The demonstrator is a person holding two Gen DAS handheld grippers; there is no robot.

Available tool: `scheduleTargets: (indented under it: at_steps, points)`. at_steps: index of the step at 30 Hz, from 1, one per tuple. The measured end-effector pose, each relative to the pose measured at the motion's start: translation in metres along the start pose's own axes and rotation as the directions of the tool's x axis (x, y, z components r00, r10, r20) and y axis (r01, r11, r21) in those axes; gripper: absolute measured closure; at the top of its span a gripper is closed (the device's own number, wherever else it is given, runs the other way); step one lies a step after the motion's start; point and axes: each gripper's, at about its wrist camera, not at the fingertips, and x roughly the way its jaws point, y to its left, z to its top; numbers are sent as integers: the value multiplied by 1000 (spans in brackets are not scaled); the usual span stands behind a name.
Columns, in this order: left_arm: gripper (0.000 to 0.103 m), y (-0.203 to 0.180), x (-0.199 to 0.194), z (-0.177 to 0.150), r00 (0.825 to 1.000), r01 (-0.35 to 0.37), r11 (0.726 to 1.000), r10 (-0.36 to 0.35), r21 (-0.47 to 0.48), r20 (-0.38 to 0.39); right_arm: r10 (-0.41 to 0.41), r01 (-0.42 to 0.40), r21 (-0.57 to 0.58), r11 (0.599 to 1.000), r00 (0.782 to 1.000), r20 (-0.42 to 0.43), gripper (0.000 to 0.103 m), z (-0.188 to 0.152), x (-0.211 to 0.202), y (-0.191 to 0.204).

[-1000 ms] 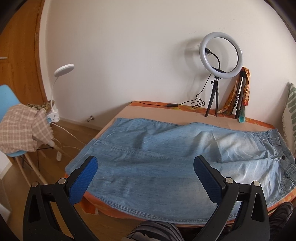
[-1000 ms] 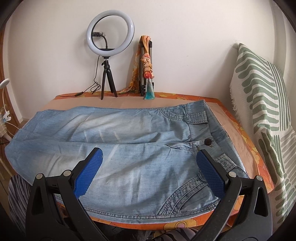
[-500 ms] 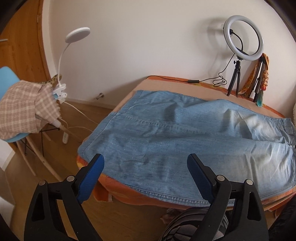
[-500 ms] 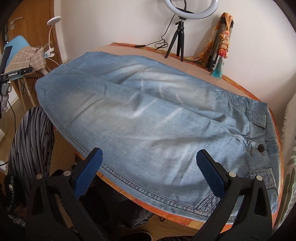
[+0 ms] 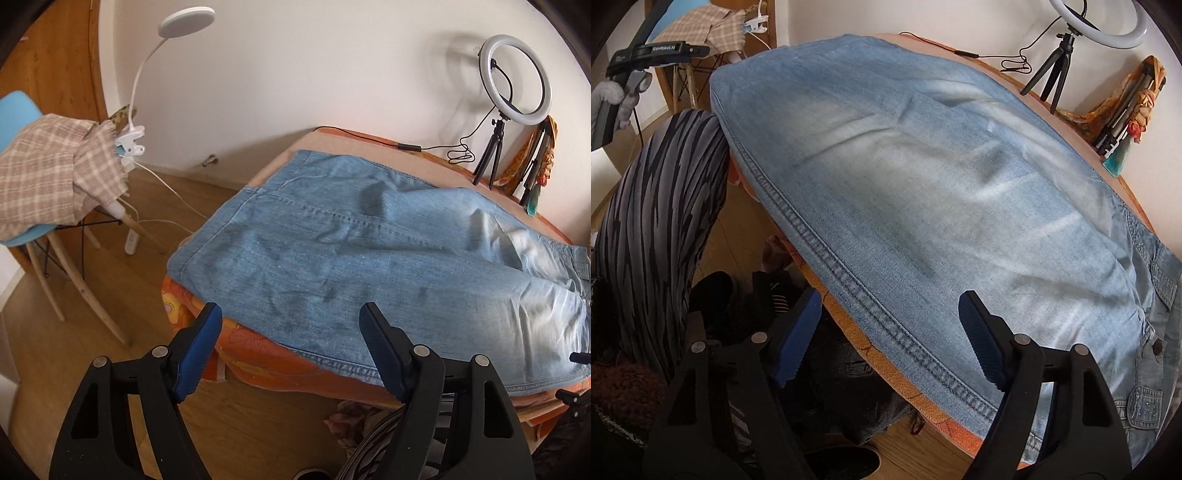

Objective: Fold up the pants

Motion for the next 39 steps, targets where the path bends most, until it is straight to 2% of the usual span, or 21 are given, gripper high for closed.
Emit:
scheduleTargets:
  at_steps: [2,6,7,8,9,10,12,15,21,23,28,30,35,39]
  points:
    - [26,3,0,0,1000,-2,1000,2,-8,1,2,-2,-15,1000,1000,-17,33,2,6,0]
    - [26,4,-1,0,1000,-1,1000,1,-16,1,19,-20,-35,999,1000,-22,34,4,9,-1]
    - [26,4,0,1,1000,-1,1000,1,-16,2,24,-25,-40,999,999,-25,37,4,9,0]
    - [26,4,0,1,1000,0,1000,0,-15,3,41,-42,-43,998,999,-29,48,4,9,0]
    - [26,4,1,2,1000,-1,1000,1,-16,3,61,-63,-42,997,997,-38,63,5,9,-1]
    - [26,4,2,3,1000,-2,1000,2,-18,3,75,-77,-41,996,996,-44,69,6,9,-2]
    - [26,7,5,3,1000,-4,1000,4,-30,0,54,-56,-58,997,998,-46,80,8,11,0]
    - [26,18,10,3,1000,15,997,-17,-73,-15,32,-33,-63,997,999,-30,88,11,9,-1]
    - [26,54,23,-3,996,55,984,-66,-172,-60,-22,24,-54,998,999,46,91,29,-8,-12]
    - [26,71,33,-5,990,97,962,-119,-254,-76,-38,41,-52,998,997,62,91,35,-12,-16]
    - [26,100,57,-10,978,135,897,-189,-421,-89,-82,85,-39,996,993,88,92,53,-12,-29]
    - [26,101,65,-9,974,148,886,-208,-439,-91,-95,97,-23,995,991,96,92,59,-11,-34]
    - [26,91,77,-2,968,161,893,-225,-419,-108,-111,111,4,994,987,118,92,70,-11,-45]
    - [29,92,83,2,969,160,884,-226,-440,-101,-112,112,8,994,986,125,92,72,-12,-46]
